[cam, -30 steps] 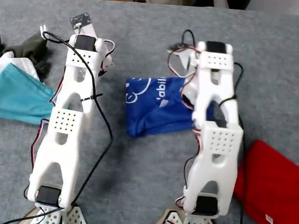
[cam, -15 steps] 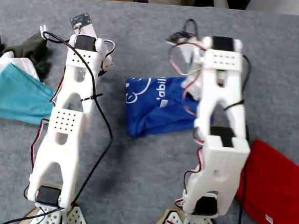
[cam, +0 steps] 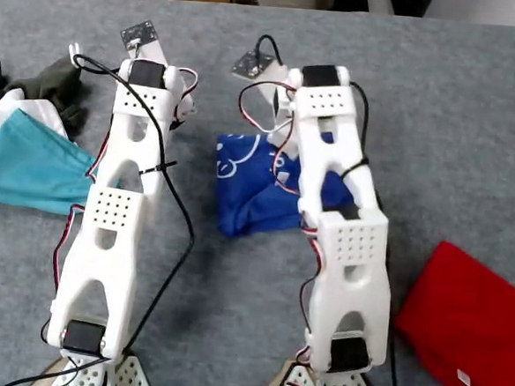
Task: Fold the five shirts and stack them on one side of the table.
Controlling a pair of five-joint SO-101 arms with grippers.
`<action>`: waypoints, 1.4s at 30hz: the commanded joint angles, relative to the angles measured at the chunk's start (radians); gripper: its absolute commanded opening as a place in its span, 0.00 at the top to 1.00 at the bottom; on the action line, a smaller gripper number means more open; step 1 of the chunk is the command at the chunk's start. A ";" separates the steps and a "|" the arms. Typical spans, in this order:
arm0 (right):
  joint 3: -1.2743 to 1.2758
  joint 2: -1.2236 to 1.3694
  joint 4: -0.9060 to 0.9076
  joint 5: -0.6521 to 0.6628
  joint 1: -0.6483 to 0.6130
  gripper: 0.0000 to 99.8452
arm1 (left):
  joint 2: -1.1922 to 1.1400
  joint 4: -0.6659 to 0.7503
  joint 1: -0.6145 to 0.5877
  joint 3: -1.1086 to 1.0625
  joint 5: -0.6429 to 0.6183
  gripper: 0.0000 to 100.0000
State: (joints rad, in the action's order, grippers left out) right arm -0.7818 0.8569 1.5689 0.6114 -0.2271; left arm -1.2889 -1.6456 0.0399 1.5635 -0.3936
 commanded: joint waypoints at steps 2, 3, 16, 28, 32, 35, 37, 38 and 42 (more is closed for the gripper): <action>-0.117 0.041 0.112 0.003 0.036 0.99 | 0.016 0.017 -0.008 0.014 0.003 0.98; -0.134 0.050 0.141 0.005 0.044 0.99 | 0.016 0.017 -0.008 0.014 0.003 0.98; 0.194 -0.127 0.218 0.025 0.185 0.99 | 0.015 0.017 -0.006 0.014 0.003 0.98; 0.232 -0.367 0.092 0.080 0.211 0.99 | 0.015 0.017 -0.005 0.014 0.003 0.98; 0.177 -0.311 -0.054 0.080 0.082 0.99 | 0.015 0.017 -0.005 0.014 0.003 0.98; 0.153 -0.220 -0.144 0.075 0.007 0.99 | 0.015 0.017 -0.006 0.014 0.003 0.98; 0.114 -0.154 -0.170 0.037 -0.019 0.99 | 0.015 0.018 -0.008 0.014 0.003 0.98; 0.088 -0.122 -0.172 0.015 -0.024 0.99 | 0.015 0.018 -0.008 0.014 0.003 0.98; -0.024 -0.018 -0.109 -0.021 -0.018 0.99 | 0.015 0.018 -0.008 0.014 0.003 0.98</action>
State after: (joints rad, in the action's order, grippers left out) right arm -0.7020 0.8063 1.4246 0.6145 -0.2378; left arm -1.2889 -1.6456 0.0399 1.5635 -0.3936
